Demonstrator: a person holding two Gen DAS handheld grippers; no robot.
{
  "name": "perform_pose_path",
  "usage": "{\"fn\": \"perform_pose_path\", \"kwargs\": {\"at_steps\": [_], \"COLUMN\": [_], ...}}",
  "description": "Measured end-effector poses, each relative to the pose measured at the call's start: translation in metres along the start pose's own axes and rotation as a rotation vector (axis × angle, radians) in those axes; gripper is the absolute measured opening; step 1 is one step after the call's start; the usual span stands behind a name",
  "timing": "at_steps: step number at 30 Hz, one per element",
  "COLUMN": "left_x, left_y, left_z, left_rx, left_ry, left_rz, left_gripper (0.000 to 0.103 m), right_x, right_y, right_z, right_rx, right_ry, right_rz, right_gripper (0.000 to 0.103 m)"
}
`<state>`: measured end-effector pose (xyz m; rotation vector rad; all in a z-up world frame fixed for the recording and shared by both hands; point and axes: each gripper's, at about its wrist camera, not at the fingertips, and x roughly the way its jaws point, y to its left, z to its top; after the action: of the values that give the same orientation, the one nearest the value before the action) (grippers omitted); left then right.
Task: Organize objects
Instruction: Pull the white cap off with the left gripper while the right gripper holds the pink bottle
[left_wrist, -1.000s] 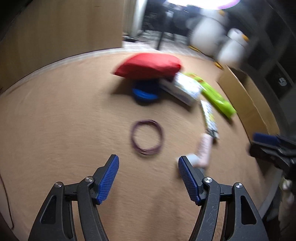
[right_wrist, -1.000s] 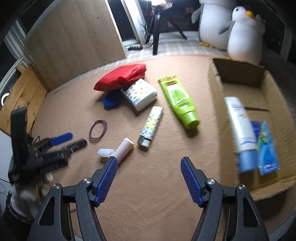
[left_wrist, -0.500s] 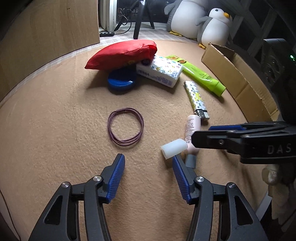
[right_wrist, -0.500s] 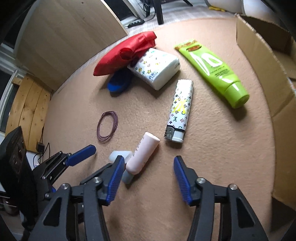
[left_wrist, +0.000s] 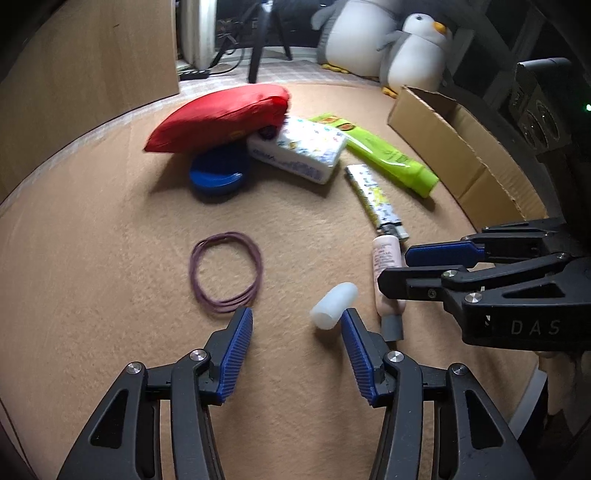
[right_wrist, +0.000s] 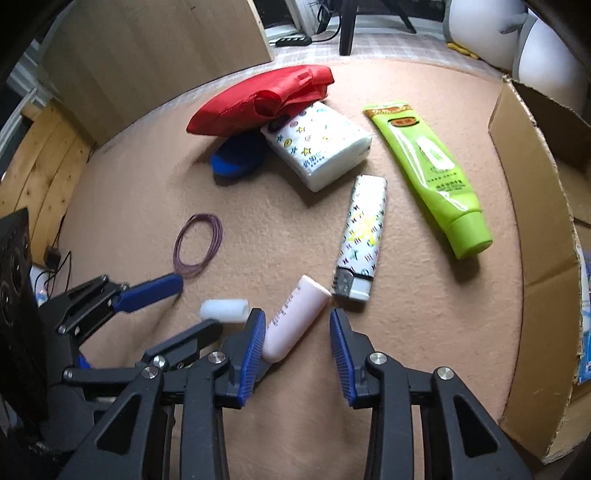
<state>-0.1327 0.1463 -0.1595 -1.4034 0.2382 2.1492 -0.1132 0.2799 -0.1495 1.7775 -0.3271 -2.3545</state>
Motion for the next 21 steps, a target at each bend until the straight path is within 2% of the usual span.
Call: {"fn": "perform_pose_path", "kwargs": {"at_steps": [5,11,15,21], "left_x": [0.006,0.013,0.014,0.013], "left_y": [-0.011,-0.022,-0.019,-0.020], "left_z": [0.005,0.008,0.011,0.011], "left_rx": [0.047,0.085,0.059,0.043], "left_ry": [0.011,0.022,0.019,0.000], "left_rz": [-0.013,-0.030,-0.058,-0.061], "left_gripper": [0.049,0.035,0.017,0.011], "right_x": [-0.006,-0.007,-0.003,0.002], "right_y": [-0.009,-0.009,-0.006,-0.002], "right_z": [-0.004,-0.004,-0.004,-0.002], "right_rx": [-0.021,-0.010,0.003,0.003], "right_ry": [0.010,0.013,0.017,0.015], "right_rz": [-0.007,-0.006,0.002,0.014], "right_gripper": [0.033,0.033,0.034,0.030]}}
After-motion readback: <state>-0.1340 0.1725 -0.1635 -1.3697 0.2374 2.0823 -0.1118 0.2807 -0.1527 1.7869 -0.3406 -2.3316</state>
